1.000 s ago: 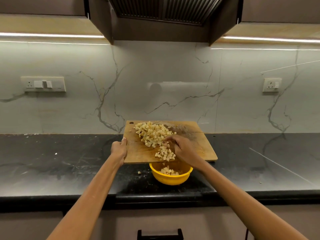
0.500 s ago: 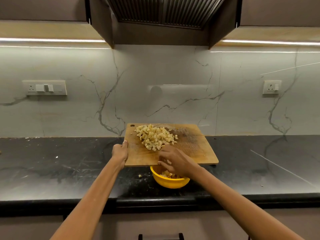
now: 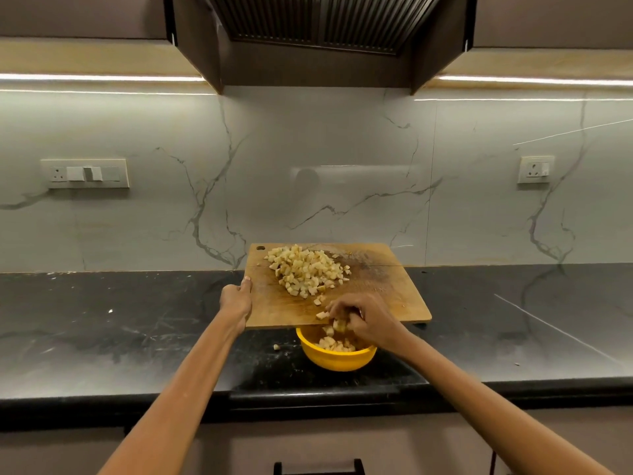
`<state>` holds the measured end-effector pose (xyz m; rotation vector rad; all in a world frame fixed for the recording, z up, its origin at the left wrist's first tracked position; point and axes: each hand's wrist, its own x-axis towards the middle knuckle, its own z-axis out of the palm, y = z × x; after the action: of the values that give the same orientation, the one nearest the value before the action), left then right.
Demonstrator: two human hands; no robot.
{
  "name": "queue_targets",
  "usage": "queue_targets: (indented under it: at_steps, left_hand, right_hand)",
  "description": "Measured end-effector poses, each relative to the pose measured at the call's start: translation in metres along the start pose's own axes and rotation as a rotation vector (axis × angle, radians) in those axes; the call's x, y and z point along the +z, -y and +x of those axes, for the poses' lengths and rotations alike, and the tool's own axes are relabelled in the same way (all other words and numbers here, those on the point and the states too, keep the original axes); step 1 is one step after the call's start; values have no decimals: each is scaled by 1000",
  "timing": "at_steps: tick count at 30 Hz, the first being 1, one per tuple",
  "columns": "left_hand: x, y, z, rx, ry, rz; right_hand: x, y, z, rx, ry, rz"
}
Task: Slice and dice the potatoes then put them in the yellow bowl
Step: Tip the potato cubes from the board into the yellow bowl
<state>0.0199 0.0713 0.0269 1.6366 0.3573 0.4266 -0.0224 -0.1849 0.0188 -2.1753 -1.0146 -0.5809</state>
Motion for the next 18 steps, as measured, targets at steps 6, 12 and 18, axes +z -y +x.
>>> queue_targets:
  at_steps: [6,12,18]
  left_hand:
    - [3,1,1,8,0,-18]
    - [2,4,6,10,3,-25]
    - [4,4,9,9,17,-39]
  right_hand:
    - [3,18,43,-101,-24,-189]
    - [44,25,81,-196,125,-449]
    - [33,23,80,-251,188,-457]
